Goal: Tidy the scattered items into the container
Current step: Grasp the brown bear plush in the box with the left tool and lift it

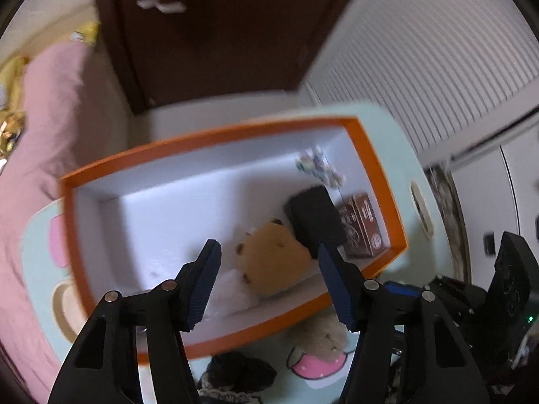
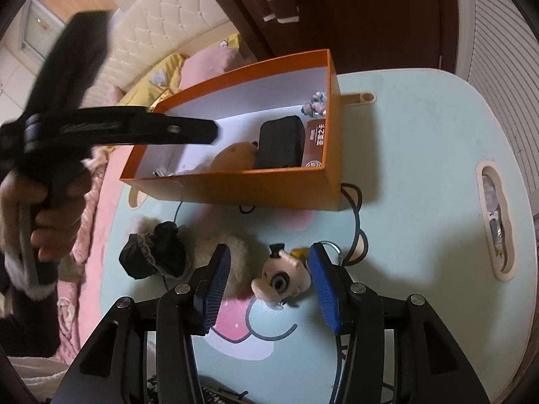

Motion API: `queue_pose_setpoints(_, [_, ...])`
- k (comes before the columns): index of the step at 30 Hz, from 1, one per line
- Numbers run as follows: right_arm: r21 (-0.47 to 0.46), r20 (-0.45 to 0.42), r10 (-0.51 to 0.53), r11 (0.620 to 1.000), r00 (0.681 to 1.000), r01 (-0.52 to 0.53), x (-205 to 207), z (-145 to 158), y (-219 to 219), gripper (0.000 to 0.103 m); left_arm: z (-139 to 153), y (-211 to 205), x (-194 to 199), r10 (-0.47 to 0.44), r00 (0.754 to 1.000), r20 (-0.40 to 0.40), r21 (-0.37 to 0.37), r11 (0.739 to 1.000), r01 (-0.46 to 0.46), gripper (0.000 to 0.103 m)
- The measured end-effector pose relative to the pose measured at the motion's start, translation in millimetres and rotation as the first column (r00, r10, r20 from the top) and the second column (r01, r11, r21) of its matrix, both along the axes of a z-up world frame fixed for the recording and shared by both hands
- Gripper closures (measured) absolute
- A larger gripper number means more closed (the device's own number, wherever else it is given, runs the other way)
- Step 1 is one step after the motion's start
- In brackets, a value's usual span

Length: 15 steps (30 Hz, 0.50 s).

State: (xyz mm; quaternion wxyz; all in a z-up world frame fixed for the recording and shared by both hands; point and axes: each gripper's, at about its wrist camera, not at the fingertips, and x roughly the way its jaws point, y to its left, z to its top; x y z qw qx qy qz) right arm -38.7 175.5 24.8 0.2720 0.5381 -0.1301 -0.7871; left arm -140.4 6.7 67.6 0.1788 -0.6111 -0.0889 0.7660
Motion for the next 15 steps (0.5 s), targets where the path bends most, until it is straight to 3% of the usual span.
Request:
queue_pose_setpoints(6, [-0.023,0.013,-0.015,1.0,1.0,0.016,-2.4,-2.3,3.8,0.055,-33.7,19.2,-15.6,-0.066,0.99,0.123,-0.034,0.997,0.07,0.042])
queue_pose_setpoints(7, [-0.024,0.015,-0.016,1.0,1.0,0.016,-3.1,-2.6,4.4,0.055,-37.8,21.0,-15.3,-0.065,0.991,0.12,-0.034,0.997,0.07,0.043])
queue_pose_setpoints(10, [-0.021,0.017,-0.017,1.0,1.0,0.017,-4.4,-2.1,5.7,0.055,-33.2,32.0,-11.6,-0.091,0.994,0.053,-0.115,0.989,0.097,0.057])
queue_pose_setpoints(15, [-0.023,0.025,-0.018,1.0,1.0,0.019,-5.8,-2.1,6.2,0.055,-31.3,35.9,-4.0,-0.074,0.997,0.015,-0.079,0.994,0.075,0.064])
